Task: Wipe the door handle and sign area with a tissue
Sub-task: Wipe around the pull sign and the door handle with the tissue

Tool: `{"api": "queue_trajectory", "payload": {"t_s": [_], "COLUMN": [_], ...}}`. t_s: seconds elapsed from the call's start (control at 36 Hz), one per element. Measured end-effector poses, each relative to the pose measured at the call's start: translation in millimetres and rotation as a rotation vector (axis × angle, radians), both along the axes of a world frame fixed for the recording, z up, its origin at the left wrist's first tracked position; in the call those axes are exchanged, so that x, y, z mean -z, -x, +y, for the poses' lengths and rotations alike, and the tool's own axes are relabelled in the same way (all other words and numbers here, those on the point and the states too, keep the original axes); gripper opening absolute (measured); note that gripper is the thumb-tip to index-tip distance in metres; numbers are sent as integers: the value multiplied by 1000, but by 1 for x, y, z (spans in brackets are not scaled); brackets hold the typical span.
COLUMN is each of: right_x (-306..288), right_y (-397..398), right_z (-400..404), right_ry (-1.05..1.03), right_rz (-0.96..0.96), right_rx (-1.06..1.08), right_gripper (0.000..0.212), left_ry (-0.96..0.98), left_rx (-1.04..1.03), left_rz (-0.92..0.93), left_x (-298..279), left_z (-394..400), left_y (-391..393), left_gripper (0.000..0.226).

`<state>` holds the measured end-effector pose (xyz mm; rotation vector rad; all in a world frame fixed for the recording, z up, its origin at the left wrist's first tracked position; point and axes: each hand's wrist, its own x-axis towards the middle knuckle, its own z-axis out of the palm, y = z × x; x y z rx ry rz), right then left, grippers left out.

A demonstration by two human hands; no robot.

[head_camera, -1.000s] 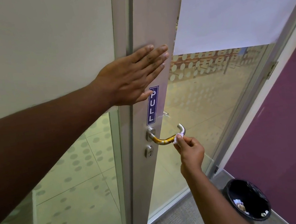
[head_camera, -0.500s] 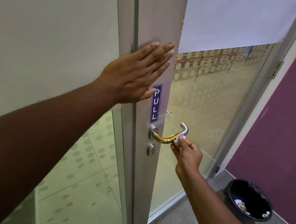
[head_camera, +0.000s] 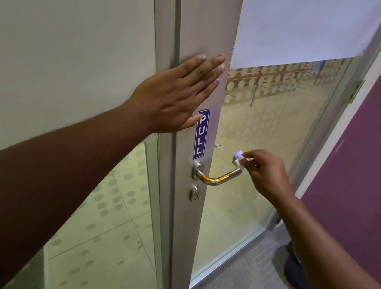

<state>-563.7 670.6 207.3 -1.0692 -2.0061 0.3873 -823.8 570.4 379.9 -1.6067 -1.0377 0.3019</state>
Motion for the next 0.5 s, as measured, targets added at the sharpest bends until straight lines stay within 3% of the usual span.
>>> {"api": "queue_trajectory", "payload": {"t_s": [0.08, 0.14, 0.33, 0.5], "right_x": [-5, -6, -9, -3], "right_y": [2, 3, 5, -4], "right_z": [8, 11, 25, 28], "right_ry": [4, -13, -83, -172], "right_rz": [-322, -424, -626, -654], "right_rx": [-155, -197, -220, -295], "right_gripper": [10, 15, 8, 9], "left_ry": [-3, 1, -3, -2], "left_rx": [5, -5, -11, -26], "left_rz": [-3, -3, 26, 28], "left_x": [-1, -1, -1, -1], "left_z": [0, 0, 0, -1], "left_y": [-1, -1, -1, -1], "left_gripper": [82, 82, 81, 82]}}
